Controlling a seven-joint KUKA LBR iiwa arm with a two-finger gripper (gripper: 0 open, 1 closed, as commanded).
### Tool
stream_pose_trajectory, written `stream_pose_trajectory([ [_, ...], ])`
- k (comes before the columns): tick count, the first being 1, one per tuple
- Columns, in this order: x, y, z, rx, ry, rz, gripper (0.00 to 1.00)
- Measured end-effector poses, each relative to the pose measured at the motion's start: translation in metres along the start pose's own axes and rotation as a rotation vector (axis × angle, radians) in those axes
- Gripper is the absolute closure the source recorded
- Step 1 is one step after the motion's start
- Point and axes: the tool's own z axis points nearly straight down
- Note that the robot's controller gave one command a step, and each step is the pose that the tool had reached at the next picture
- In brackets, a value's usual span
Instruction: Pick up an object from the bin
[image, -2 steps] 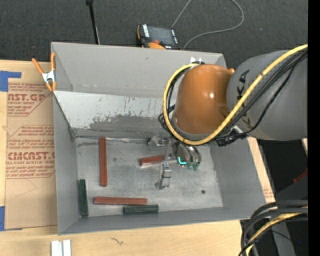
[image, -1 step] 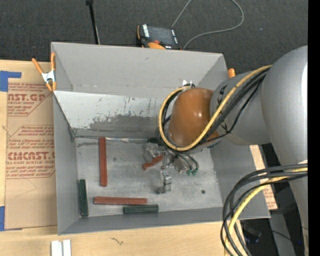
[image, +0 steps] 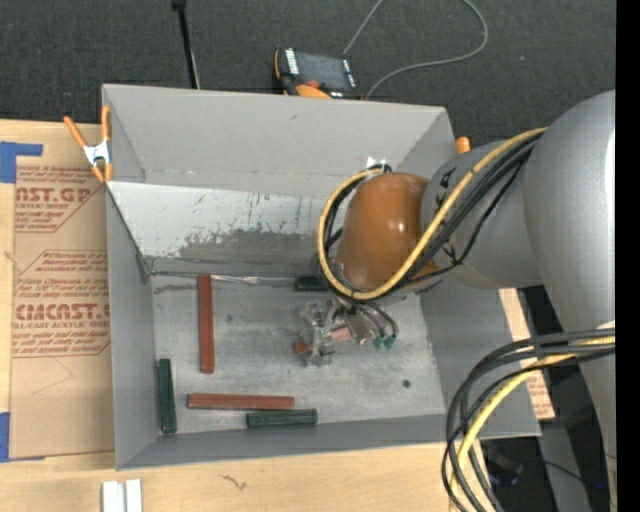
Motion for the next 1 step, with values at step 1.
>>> stream_pose_trajectory([
  [1,-0.0169,0.0053,-0.1249,0.001,-0.004,-0.223,1.0],
])
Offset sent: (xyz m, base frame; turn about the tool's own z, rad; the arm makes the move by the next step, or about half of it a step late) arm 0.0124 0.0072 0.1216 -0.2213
